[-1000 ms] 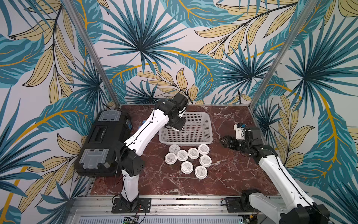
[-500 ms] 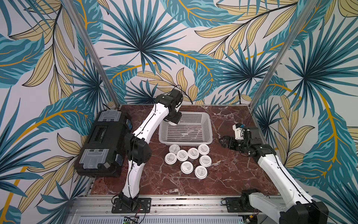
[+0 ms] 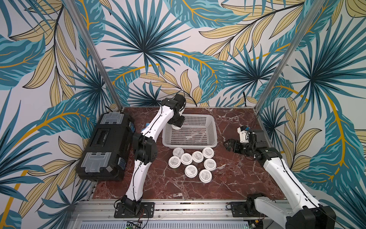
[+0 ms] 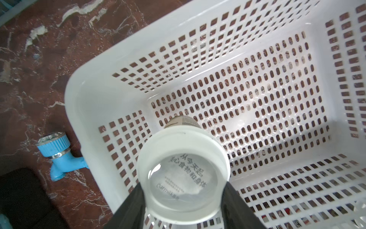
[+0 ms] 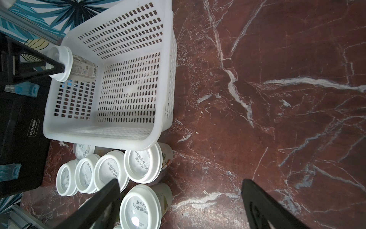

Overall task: Put the yogurt in the basket
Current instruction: Place the yogurt in the basket.

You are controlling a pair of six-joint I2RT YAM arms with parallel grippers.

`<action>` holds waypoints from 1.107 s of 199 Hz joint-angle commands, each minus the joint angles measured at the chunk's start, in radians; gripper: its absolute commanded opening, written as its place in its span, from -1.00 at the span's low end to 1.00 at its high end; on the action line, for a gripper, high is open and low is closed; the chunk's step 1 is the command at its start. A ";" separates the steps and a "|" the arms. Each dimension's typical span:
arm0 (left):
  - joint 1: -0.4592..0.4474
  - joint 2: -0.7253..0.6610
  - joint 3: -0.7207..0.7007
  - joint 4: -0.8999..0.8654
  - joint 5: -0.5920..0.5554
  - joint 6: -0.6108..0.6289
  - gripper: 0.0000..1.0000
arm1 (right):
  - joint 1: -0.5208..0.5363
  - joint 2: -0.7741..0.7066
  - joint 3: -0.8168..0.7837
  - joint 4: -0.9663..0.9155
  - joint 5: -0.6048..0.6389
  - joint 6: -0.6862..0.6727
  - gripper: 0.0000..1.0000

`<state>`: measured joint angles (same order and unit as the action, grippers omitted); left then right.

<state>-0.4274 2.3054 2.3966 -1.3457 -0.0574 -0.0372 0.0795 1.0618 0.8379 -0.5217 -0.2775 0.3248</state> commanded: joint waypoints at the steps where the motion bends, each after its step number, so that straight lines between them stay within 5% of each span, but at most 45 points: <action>1: 0.020 0.022 0.053 0.023 0.004 0.014 0.09 | 0.009 0.004 -0.002 -0.005 0.006 -0.015 0.99; 220: 0.055 0.141 0.123 0.021 0.048 0.019 0.18 | 0.012 0.021 0.010 -0.005 -0.009 -0.019 0.99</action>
<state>-0.3779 2.4420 2.4718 -1.3266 -0.0143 -0.0254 0.0845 1.0744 0.8379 -0.5217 -0.2783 0.3210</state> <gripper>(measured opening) 0.592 0.994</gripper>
